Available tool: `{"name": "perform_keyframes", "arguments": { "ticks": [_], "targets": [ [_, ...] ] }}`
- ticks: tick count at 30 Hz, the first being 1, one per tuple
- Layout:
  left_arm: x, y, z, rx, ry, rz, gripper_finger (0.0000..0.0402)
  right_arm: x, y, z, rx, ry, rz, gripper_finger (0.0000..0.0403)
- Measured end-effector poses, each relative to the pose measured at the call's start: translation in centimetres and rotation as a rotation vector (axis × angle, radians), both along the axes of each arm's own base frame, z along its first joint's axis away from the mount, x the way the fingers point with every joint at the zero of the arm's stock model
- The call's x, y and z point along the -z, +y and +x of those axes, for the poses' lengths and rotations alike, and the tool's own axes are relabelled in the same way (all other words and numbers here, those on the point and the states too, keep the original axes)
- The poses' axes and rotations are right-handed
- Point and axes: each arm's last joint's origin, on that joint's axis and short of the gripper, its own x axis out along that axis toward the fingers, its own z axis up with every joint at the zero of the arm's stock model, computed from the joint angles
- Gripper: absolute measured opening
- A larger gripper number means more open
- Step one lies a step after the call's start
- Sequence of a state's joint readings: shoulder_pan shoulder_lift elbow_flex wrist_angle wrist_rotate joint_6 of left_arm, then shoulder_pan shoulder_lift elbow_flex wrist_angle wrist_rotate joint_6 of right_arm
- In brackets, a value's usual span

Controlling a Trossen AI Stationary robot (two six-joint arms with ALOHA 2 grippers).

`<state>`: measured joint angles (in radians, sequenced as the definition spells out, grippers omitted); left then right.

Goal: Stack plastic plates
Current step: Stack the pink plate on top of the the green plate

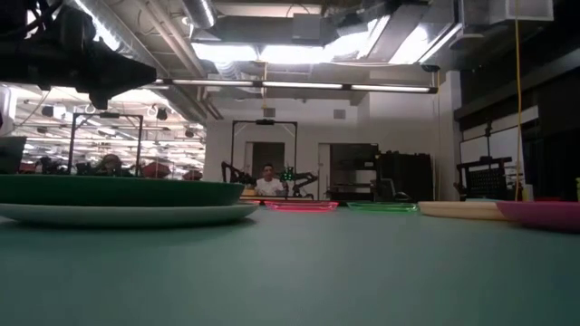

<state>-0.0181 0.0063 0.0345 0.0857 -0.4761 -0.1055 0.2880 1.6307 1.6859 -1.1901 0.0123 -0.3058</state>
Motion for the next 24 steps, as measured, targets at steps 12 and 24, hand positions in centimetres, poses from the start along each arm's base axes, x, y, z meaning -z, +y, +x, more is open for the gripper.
{"name": "perform_keyframes", "arguments": {
  "ticks": [12,24],
  "targets": [
    [0.0,-0.1,0.1,0.052,0.000,0.006,0.0070,-2.5,2.1,-6.1,0.048,-0.003,-0.226,0.0089],
    [0.0,-0.1,0.1,0.051,-0.001,0.006,0.0070,-3.0,0.3,-10.6,0.086,-0.007,-0.340,0.0089]
  ]
}}
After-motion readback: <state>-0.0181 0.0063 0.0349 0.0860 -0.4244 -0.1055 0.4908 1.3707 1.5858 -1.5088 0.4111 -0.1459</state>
